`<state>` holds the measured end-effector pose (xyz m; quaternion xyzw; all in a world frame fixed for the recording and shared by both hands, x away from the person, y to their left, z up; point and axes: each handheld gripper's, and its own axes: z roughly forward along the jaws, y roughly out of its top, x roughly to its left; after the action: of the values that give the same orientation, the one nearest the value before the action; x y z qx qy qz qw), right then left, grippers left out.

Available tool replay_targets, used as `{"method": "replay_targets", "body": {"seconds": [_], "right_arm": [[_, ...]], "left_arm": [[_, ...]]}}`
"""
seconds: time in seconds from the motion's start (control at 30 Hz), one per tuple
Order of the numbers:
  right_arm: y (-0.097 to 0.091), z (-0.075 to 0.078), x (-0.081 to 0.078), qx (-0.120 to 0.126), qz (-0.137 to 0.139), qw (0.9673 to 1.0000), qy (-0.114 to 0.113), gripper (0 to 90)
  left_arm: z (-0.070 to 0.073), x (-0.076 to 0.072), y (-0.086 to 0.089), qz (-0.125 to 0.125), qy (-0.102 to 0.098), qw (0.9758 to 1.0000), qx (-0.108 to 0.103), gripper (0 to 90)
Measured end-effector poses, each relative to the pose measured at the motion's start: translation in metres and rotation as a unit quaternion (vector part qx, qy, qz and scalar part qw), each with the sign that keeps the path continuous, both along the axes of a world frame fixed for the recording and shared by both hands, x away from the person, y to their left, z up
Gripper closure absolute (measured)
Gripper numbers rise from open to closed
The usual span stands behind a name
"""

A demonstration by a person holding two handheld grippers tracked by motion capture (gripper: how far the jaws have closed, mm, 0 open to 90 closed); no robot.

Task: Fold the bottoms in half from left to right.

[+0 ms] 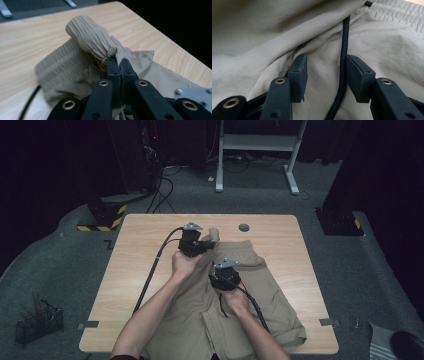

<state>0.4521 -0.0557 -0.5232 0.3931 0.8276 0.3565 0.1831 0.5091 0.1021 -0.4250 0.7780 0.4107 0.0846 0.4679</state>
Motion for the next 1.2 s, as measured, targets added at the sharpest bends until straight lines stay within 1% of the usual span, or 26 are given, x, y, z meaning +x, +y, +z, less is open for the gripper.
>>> {"method": "replay_targets", "body": {"seconds": [0.1, 0.13, 0.17, 0.2, 0.23, 0.27, 0.33, 0.4, 0.5, 0.53, 0.6, 0.63, 0.67, 0.7, 0.77, 0.83, 0.87, 0.9, 0.93, 0.97, 1.0, 1.03, 1.07, 1.1, 1.17, 1.2], "right_arm": [[-0.009, 0.005, -0.006, 0.013, -0.004, 0.9999, 0.004, 51.0], [-0.016, 0.009, -0.012, 0.011, -0.003, 0.9999, 0.002, 51.1], [-0.016, 0.009, -0.012, 0.011, -0.003, 0.9999, 0.002, 51.1], [-0.024, 0.012, -0.018, 0.000, 0.001, 1.0000, 0.001, 51.8], [-0.024, 0.012, -0.018, 0.000, 0.001, 1.0000, 0.001, 51.8], [-0.027, 0.012, -0.020, -0.007, 0.005, 1.0000, -0.001, 52.1], [-0.032, 0.007, -0.023, -0.025, 0.011, 0.9996, 0.006, 52.6], [-0.035, 0.003, -0.025, -0.013, 0.012, 0.9998, 0.007, 53.8], [-0.028, -0.001, -0.027, 0.000, 0.009, 1.0000, -0.004, 54.1], [-0.019, -0.001, -0.027, -0.001, 0.010, 0.9999, -0.005, 54.4], [-0.011, -0.001, -0.026, 0.000, 0.011, 0.9999, -0.006, 54.3], [-0.006, -0.001, -0.025, 0.000, 0.011, 0.9999, -0.006, 54.2], [-0.006, -0.001, -0.025, 0.000, 0.011, 0.9999, -0.006, 54.2], [-0.002, -0.001, -0.025, 0.002, 0.012, 0.9999, -0.002, 54.1], [0.005, -0.001, -0.025, 0.002, 0.014, 0.9999, -0.003, 53.6], [0.005, -0.001, -0.025, 0.005, 0.016, 0.9999, -0.001, 50.9], [0.004, 0.000, -0.025, 0.007, 0.015, 0.9999, 0.004, 49.7], [-0.003, 0.002, -0.029, 0.004, 0.015, 0.9999, 0.002, 49.2], [-0.007, 0.004, -0.032, 0.000, 0.014, 0.9999, -0.004, 49.2], [-0.013, 0.007, -0.033, -0.005, 0.012, 0.9999, -0.011, 49.2], [-0.013, 0.007, -0.033, -0.005, 0.012, 0.9999, -0.011, 49.2], [-0.025, 0.012, -0.036, -0.009, 0.006, 0.9998, -0.019, 49.2], [-0.025, 0.012, -0.036, -0.009, 0.006, 0.9998, -0.019, 49.2], [-0.029, 0.013, -0.036, -0.011, 0.003, 0.9998, -0.019, 49.2], [-0.040, 0.014, -0.036, -0.017, -0.004, 0.9996, -0.021, 49.2], [-0.047, 0.012, -0.036, -0.020, -0.011, 0.9996, -0.019, 49.2]], "left_arm": [[-0.007, 0.005, -0.013, -0.006, 0.011, 0.9999, 0.004, 88.6], [-0.010, 0.007, -0.018, -0.009, 0.012, 0.9999, 0.006, 88.6], [-0.010, 0.007, -0.018, -0.009, 0.012, 0.9999, 0.006, 88.6], [-0.011, 0.007, -0.022, -0.011, 0.014, 0.9998, 0.007, 88.6], [-0.012, 0.007, -0.024, -0.012, 0.013, 0.9998, 0.007, 88.6], [-0.012, 0.007, -0.026, -0.015, 0.013, 0.9998, 0.009, 88.6], [-0.013, 0.008, -0.028, -0.016, 0.013, 0.9997, 0.010, 88.6], [-0.012, 0.009, -0.028, -0.015, 0.013, 0.9998, 0.008, 88.6], [-0.009, 0.010, -0.026, -0.012, 0.013, 0.9998, 0.004, 88.6], [-0.008, 0.011, -0.025, -0.010, 0.012, 0.9999, 0.001, 88.6], [-0.005, 0.014, -0.023, -0.007, 0.013, 0.9999, -0.004, 88.6], [-0.005, 0.014, -0.023, -0.007, 0.013, 0.9999, -0.004, 88.6], [-0.004, 0.015, -0.023, -0.007, 0.013, 0.9999, -0.004, 88.6], [-0.004, 0.017, -0.024, -0.007, 0.012, 0.9999, -0.004, 88.6], [-0.006, 0.020, -0.026, -0.009, 0.011, 0.9999, -0.004, 88.6], [-0.012, 0.022, -0.028, -0.013, 0.014, 0.9998, 0.005, 88.5], [-0.017, 0.023, -0.030, -0.019, 0.017, 0.9996, 0.013, 88.4], [-0.021, 0.024, -0.032, -0.023, 0.019, 0.9994, 0.017, 88.1], [-0.029, 0.023, -0.036, -0.032, 0.023, 0.9987, 0.031, 87.8], [-0.029, 0.023, -0.036, -0.032, 0.023, 0.9987, 0.031, 87.4], [-0.032, 0.024, -0.038, -0.036, 0.024, 0.9983, 0.040, 87.4], [-0.037, 0.024, -0.043, -0.042, 0.034, 0.9976, 0.043, 85.6], [-0.037, 0.024, -0.043, -0.042, 0.034, 0.9976, 0.043, 83.5], [-0.039, 0.024, -0.046, -0.045, 0.038, 0.9973, 0.045, 83.5], [-0.040, 0.023, -0.048, -0.046, 0.035, 0.9968, 0.055, 74.3], [-0.039, 0.022, -0.049, -0.044, 0.033, 0.9965, 0.064, 64.4]]}}
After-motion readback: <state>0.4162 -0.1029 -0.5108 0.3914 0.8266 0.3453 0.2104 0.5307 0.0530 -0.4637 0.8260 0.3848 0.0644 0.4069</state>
